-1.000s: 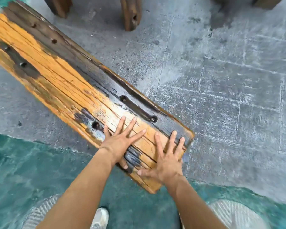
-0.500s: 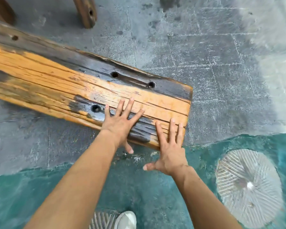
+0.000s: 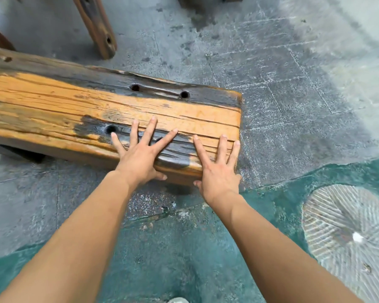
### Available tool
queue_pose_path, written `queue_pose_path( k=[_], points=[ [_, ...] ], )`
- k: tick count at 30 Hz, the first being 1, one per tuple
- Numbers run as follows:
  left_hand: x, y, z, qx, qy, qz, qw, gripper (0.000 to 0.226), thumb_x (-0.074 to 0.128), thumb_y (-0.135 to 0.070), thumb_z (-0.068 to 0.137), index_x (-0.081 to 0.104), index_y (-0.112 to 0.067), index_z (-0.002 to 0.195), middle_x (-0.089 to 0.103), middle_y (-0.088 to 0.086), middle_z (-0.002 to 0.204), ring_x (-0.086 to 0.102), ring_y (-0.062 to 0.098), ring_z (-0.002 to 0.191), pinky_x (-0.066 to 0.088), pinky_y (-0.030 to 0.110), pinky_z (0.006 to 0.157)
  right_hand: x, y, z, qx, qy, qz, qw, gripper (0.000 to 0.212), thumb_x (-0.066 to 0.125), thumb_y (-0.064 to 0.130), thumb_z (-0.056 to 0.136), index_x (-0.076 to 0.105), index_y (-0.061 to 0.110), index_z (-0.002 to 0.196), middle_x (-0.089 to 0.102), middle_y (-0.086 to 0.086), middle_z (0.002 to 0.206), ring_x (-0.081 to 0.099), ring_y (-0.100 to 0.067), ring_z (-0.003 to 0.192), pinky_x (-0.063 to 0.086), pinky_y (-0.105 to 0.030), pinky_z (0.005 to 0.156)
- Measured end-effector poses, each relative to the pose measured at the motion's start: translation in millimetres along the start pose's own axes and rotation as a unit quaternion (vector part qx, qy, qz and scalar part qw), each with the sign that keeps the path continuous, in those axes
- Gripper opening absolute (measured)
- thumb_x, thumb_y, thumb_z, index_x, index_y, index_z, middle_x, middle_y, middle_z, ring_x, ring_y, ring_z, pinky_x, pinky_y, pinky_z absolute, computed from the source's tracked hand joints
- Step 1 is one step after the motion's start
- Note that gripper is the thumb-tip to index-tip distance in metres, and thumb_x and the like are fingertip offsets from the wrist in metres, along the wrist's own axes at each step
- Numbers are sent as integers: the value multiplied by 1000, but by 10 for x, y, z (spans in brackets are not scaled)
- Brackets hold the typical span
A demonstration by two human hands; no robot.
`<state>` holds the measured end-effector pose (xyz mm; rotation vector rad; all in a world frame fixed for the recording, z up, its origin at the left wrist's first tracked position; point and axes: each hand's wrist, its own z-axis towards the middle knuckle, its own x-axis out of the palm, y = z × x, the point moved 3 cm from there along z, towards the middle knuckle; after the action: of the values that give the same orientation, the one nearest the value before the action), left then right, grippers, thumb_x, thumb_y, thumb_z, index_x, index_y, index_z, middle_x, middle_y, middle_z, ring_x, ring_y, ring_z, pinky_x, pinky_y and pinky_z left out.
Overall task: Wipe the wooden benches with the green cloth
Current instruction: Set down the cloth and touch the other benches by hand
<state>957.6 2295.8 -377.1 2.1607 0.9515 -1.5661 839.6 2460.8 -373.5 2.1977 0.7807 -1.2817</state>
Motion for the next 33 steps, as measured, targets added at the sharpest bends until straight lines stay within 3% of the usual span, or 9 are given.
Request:
queue_pose_path(
  k=[8, 12, 18, 26, 30, 33],
  points=[
    [-11, -58, -21, 7, -37, 20, 999, 148, 94, -60, 59, -31, -74, 138, -37, -13, 166, -29, 31, 155, -9, 83, 110, 33, -62, 4, -3, 0, 11, 1000, 128, 77, 33, 94, -37, 63, 143, -56, -3, 154, -45, -47, 145, 43, -77, 101],
    [-212, 58, 133, 3, -74, 7, 997, 147, 94, -60, 58, -28, -76, 138, -35, -15, 167, -29, 29, 156, -11, 81, 110, -111, 23, 222, -33, -59, 11, 998, 128, 77, 30, 94, -37, 62, 144, -55, -4, 155, -44, -50, 144, 46, -76, 99],
    [75, 64, 5, -2, -50, 6, 999, 145, 93, -62, 58, -26, -76, 140, -36, -16, 166, -28, 29, 156, -9, 82, 110, 108, -74, 189, -51, -13, -3, 999, 126, 74, 33, 96, -41, 61, 141, -56, -4, 153, -41, -55, 144, 52, -70, 98],
    [-268, -359, 827, -56, -66, -25, 996, 141, 94, -60, 59, -15, -73, 146, -30, -13, 169, -30, 34, 155, -12, 83, 108, -636, -518, 1146, -116, -16, -34, 993, 125, 80, 42, 89, -27, 66, 148, -43, -2, 165, -33, -51, 150, 40, -70, 112],
    [-586, -620, 1969, -106, -100, -44, 988, 140, 95, -59, 58, -9, -68, 151, -27, -8, 171, -29, 39, 155, -12, 86, 104, -1340, -704, 2412, -162, -32, -48, 985, 127, 88, 41, 82, -15, 70, 150, -35, -1, 169, -29, -48, 153, 21, -73, 121],
    [-656, -635, 2490, -132, -107, -46, 984, 140, 96, -58, 58, -8, -66, 152, -26, -7, 171, -27, 40, 155, -11, 88, 103, -1527, -697, 3007, -175, -32, -61, 982, 129, 90, 44, 78, -14, 72, 149, -34, 1, 169, -27, -45, 154, 20, -74, 121]
  ],
)
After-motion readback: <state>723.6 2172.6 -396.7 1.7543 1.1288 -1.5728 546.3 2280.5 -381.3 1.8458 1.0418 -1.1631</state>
